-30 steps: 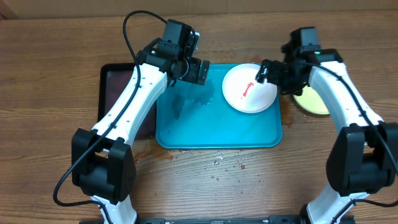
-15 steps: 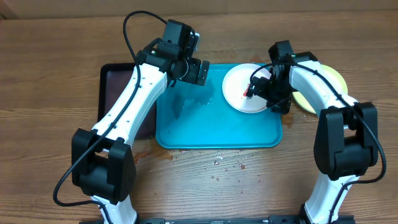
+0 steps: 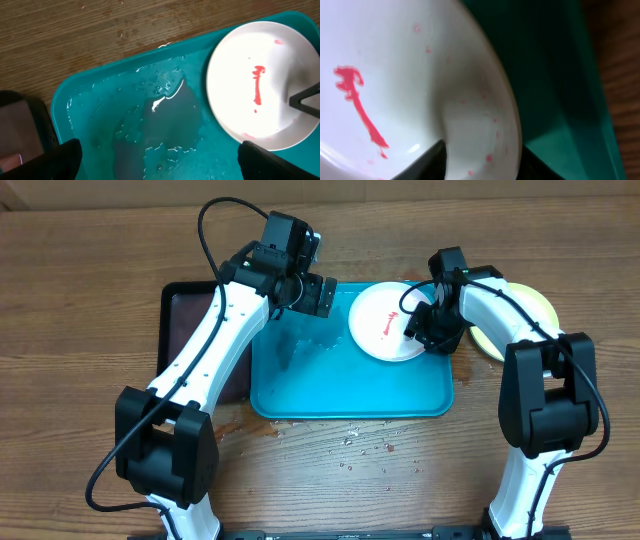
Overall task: Clean dirty plates on tray and stack at the side
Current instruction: 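Reach the right gripper to the white plate's rim and slide it left, then dip the sponge in the basin with the left gripper, right gripper withdrawing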
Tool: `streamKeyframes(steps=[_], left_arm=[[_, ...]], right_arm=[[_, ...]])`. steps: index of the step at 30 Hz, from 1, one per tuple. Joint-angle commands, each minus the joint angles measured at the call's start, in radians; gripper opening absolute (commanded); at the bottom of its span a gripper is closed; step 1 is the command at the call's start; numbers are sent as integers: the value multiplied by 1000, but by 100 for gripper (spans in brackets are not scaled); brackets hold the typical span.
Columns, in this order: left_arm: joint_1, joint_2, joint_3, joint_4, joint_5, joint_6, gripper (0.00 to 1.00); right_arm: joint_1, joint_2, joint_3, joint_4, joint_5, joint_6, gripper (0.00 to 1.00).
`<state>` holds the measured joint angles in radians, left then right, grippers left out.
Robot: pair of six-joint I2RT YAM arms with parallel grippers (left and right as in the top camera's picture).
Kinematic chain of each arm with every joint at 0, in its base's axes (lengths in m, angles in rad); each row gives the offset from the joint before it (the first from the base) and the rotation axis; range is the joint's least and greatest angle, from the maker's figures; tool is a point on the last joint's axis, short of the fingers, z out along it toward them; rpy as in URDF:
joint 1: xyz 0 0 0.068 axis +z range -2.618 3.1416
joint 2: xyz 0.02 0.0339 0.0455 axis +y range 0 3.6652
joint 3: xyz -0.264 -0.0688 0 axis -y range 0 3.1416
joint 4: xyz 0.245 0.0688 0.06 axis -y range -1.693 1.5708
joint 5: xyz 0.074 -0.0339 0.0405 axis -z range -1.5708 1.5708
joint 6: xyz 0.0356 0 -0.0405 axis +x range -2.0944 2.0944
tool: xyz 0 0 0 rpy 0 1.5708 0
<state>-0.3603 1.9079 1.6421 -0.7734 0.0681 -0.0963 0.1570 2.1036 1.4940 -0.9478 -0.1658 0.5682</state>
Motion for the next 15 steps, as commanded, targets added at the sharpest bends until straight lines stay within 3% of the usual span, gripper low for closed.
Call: streamKeyframes(steps=[1,5,15], left_arm=[[0,4,14,0,3,23,100],[1,4,14,0,2,22,100],[49,3,14,-19,0,21,100]], right_arm=[[0,54,-2,12,9,13,24],[0,55,-2,18,8,12,4],[49,55,0,18,-21,-139,4]])
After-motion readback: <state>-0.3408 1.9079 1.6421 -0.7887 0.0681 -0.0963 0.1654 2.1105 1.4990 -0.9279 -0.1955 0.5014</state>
